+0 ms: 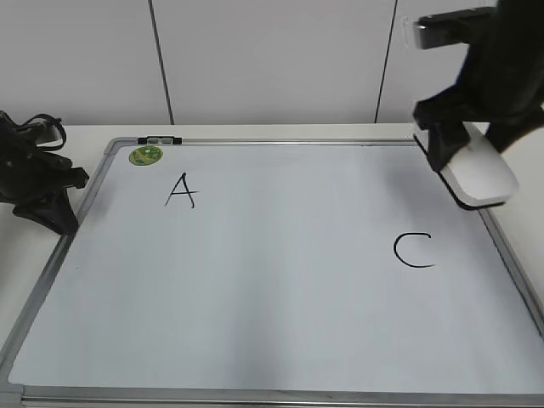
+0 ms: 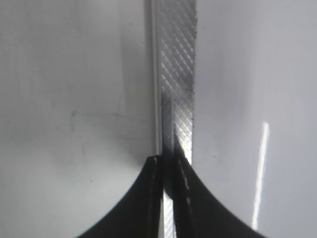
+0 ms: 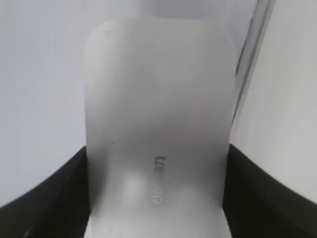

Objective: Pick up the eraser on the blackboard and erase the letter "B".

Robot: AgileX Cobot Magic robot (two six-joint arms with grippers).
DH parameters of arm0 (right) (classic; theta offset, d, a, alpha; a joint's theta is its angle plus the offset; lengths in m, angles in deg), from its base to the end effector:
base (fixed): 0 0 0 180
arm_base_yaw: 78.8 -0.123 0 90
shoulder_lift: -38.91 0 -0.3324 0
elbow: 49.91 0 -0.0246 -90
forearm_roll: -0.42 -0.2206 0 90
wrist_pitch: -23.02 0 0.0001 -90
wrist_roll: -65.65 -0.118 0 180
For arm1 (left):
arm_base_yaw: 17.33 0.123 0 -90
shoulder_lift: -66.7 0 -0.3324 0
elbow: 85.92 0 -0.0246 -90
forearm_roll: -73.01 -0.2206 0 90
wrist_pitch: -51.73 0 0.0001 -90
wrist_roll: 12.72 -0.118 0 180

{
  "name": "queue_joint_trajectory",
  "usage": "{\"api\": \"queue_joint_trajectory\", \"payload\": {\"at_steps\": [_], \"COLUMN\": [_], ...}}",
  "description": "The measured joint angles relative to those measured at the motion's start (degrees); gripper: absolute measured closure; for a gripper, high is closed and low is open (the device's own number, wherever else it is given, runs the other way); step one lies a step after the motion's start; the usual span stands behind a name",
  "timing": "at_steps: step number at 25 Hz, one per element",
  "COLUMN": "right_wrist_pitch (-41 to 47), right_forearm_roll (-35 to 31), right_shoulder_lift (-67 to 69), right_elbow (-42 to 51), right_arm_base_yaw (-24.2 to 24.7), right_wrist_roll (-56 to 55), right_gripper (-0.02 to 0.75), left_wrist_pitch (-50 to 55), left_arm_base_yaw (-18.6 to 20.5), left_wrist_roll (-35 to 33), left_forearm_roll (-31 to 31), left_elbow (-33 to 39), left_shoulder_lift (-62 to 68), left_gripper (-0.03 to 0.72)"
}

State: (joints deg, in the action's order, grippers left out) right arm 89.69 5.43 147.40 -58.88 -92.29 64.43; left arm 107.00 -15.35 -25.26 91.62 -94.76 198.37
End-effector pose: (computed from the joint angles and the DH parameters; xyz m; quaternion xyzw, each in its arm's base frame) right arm 0.3476 0.0737 0.3118 -0.1183 0.9848 -0.0262 0.1245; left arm 0.4271 -0.0162 0.1587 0.0013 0.9908 -0.1312 0.0332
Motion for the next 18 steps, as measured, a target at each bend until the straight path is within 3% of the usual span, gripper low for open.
{"api": "queue_joint_trajectory", "payload": {"at_steps": [7,18], "right_wrist_pitch": [-7.5,-15.2], "right_forearm_roll": [-2.4,-0.3], "right_shoulder_lift": [-3.5,1.8], "right_elbow": [13.0,14.4], "right_arm_base_yaw": [8.5,9.1], "right_wrist_roll": [-0.9,-4.1], "right_gripper": [0.193,0.193], "left_wrist_pitch": [0.0,0.0], "left_arm_base_yaw": [0.0,0.0], "left_wrist_roll": [-0.1,-0.1], "left_forearm_roll": [0.0,0.1], "left_elbow": [0.0,0.0], "left_shoulder_lift": [0.0,0.0], "left_gripper": [0.677,0.677]}}
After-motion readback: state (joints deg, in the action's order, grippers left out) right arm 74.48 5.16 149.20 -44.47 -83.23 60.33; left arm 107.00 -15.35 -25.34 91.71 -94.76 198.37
